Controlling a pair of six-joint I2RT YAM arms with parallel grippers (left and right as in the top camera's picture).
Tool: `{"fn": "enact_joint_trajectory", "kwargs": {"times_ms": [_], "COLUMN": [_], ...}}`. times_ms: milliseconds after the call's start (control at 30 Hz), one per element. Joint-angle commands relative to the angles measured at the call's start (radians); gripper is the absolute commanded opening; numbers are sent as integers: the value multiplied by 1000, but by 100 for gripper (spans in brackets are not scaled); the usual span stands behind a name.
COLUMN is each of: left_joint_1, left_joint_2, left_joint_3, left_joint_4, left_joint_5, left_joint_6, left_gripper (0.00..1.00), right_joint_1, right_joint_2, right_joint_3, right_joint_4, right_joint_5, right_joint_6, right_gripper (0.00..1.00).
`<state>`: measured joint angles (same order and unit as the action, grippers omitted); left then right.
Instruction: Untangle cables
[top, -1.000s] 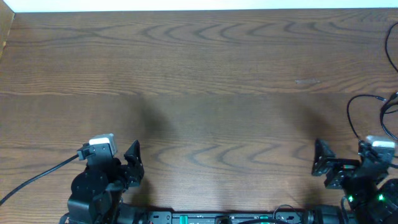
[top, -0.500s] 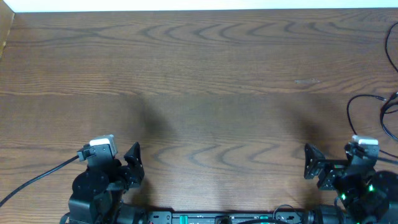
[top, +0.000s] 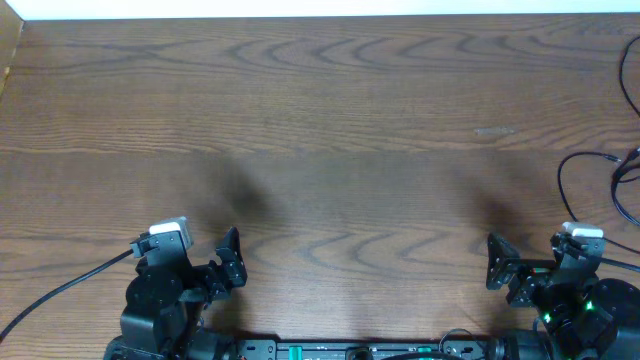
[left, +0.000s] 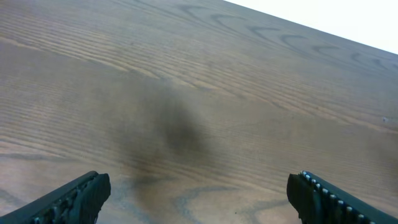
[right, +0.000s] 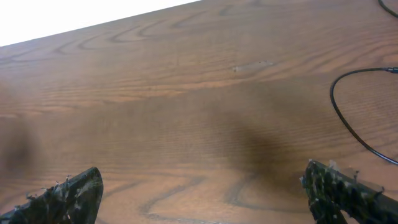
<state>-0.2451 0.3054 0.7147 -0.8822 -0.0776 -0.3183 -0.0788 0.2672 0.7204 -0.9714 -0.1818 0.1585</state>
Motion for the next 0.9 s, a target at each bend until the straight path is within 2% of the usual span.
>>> {"fn": "enact_joint_trajectory", "kwargs": {"times_ms": [0,300,600,867], "left_joint_1": [-3,-3,-3,-3], "left_joint_2": [-11,-11,-11,-11], "left_joint_3": [2,2,2,2], "left_joint_4": [0,0,0,0], "left_joint_5": [-2,-2,-2,-2], "left_joint_6": [-6,-5,-5,-5], "left_gripper": [96,97,97,97], "right_joint_1": [8,8,8,8], "right_joint_2": [-1,-1,-1,-1], "right_joint_3": [-4,-4,-4,-4], "right_joint_4": [7,-43,-185,-188], "right_joint_5": [6,7,6,6], "right_joint_6": [13,13,13,13], "right_gripper": [99,99,99,99]}}
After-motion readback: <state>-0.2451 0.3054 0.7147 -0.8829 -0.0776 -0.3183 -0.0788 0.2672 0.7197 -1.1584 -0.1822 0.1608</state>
